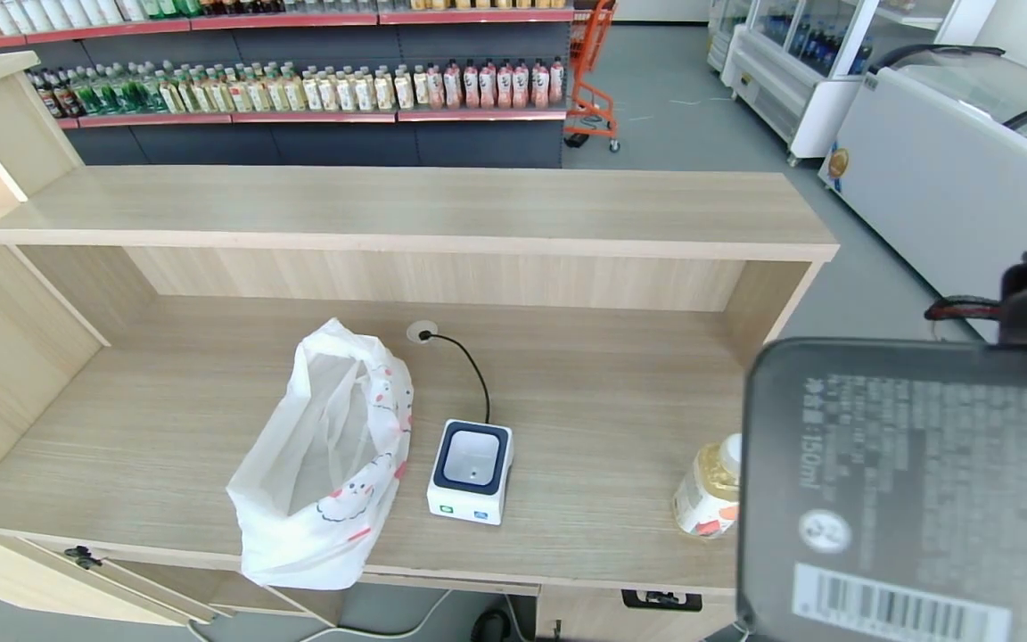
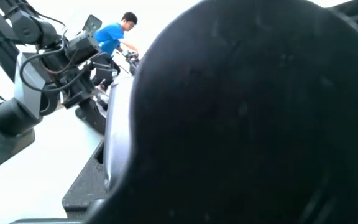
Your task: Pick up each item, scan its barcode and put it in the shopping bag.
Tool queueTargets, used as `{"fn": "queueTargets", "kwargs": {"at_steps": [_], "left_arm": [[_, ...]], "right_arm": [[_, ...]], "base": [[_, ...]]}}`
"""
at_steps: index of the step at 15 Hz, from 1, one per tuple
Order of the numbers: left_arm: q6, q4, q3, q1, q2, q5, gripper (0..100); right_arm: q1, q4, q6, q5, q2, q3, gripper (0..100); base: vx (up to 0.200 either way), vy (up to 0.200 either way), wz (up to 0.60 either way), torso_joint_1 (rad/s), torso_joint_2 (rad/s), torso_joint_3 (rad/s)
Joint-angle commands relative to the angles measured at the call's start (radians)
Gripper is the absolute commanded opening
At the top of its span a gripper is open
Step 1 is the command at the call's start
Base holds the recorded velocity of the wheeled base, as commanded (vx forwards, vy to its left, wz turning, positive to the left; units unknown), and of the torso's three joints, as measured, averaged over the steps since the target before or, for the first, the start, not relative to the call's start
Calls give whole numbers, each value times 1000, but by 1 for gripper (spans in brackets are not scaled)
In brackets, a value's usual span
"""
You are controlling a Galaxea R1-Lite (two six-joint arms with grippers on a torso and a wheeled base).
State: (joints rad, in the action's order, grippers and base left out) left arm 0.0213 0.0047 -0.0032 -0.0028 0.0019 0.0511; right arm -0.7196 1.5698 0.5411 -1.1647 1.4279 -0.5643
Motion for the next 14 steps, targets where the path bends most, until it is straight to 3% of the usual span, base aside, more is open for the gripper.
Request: {"fn": "queueTargets", "kwargs": {"at_steps": [1,5,14], "left_arm": [[0,0,0,0,0,0,0],[0,0,0,0,0,0,0],[0,0,0,0,0,0,0]], "right_arm": [[45,1,2,-1,-99,61,0],[111,-70,40,-30,-190,90,0],[123,-209,145,-38,-195,104,0]], "base": [[0,0,0,0,0,0],[0,0,0,0,0,0],[0,0,0,0,0,0]]}}
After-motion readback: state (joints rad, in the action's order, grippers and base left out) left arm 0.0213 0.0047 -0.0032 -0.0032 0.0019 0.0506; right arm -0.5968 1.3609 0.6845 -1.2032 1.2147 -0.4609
